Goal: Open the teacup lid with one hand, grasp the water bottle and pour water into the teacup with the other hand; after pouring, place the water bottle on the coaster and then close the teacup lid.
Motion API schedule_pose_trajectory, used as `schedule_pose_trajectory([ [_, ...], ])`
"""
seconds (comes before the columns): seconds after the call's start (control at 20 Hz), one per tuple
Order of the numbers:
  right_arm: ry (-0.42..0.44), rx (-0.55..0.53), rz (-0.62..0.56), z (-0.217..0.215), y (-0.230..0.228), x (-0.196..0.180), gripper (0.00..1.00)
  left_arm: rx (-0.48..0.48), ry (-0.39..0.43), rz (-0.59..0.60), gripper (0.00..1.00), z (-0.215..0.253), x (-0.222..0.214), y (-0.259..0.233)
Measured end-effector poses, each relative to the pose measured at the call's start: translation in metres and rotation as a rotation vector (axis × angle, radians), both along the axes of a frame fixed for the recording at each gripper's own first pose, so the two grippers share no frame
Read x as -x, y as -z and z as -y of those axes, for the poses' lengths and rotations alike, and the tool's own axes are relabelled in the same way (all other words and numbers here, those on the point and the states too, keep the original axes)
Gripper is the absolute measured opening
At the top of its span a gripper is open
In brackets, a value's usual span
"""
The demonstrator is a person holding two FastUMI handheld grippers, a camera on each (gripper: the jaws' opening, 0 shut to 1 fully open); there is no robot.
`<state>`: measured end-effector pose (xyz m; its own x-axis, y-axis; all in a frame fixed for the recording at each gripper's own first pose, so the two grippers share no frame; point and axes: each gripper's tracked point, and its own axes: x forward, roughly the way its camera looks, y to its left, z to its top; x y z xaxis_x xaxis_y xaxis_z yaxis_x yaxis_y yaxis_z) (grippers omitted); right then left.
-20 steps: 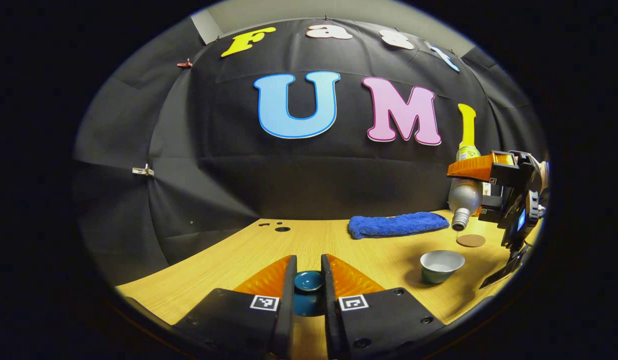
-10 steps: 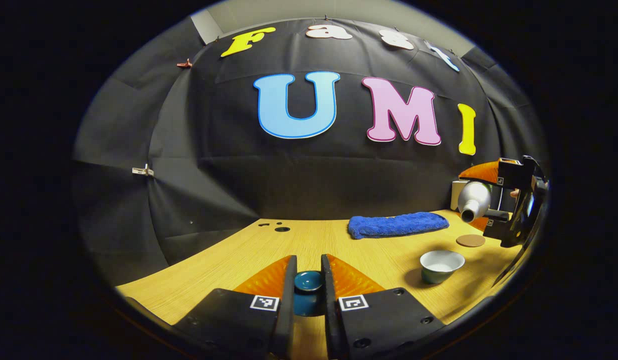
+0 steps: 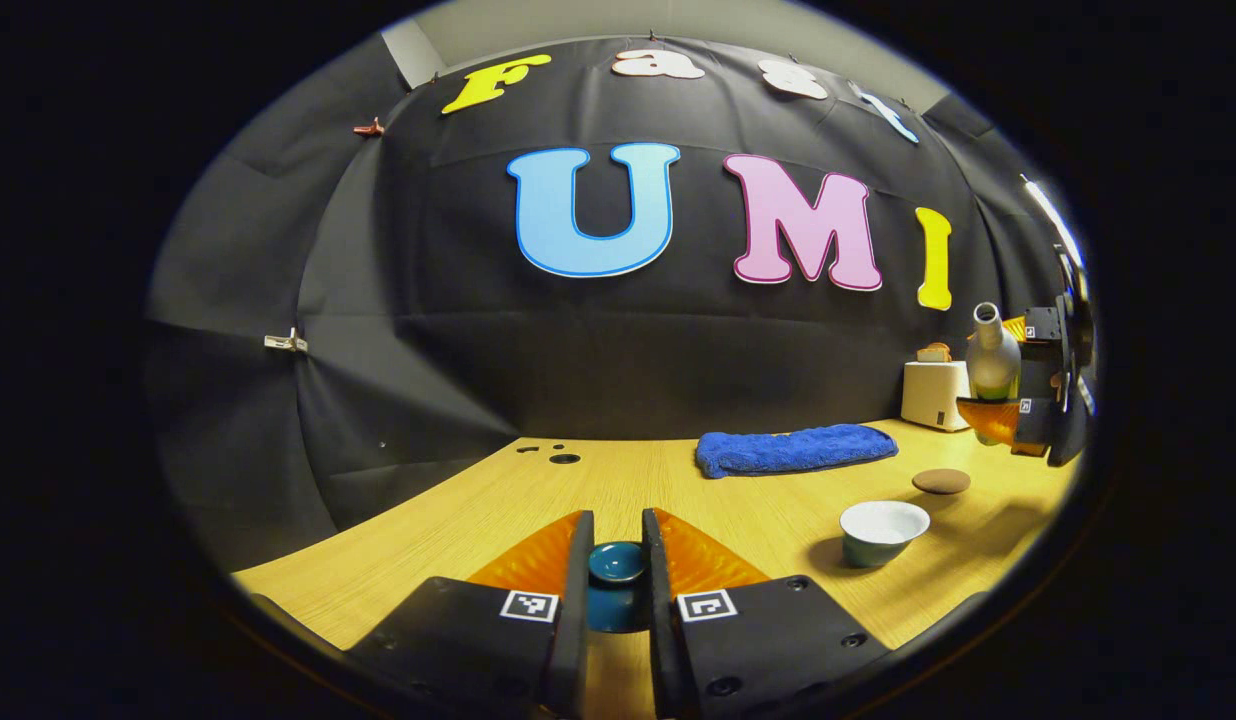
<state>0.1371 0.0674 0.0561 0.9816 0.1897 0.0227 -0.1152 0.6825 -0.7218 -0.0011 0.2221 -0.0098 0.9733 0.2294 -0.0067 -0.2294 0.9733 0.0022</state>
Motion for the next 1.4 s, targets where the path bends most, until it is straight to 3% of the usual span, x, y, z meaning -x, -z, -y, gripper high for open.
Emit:
schedule_pose_trajectory([
  [0.1, 0.018, -0.157, -0.036, 0.017, -0.003, 0.001, 0.76, 0.000, 0.000, 0.000, 0.29, 0.000, 0.000, 0.000],
  [0.3, -0.040, -0.560, -0.167, 0.032, -0.001, -0.013, 0.76, 0.000, -0.003, 0.000, 0.29, 0.000, 0.000, 0.000],
  [0.45, -0.040, -0.763, -0.218, 0.050, 0.003, -0.036, 0.76, 0.000, -0.007, 0.001, 0.29, -0.001, 0.000, 0.000],
  [0.8, 0.059, -0.779, -0.198, 0.089, 0.033, -0.080, 0.76, 0.001, -0.008, 0.000, 0.29, -0.001, 0.001, 0.000],
  [0.9, 0.075, -0.761, -0.196, 0.091, 0.042, -0.085, 0.73, 0.001, -0.008, 0.000, 0.29, -0.001, 0.001, 0.000],
  [0.95, 0.072, -0.766, -0.197, 0.090, 0.044, -0.087, 0.78, 0.001, -0.008, 0.000, 0.29, -0.001, 0.001, 0.000],
  [1.4, 0.107, -0.758, -0.199, 0.094, 0.062, -0.096, 0.81, 0.001, -0.007, 0.000, 0.29, -0.001, 0.001, 0.000],
])
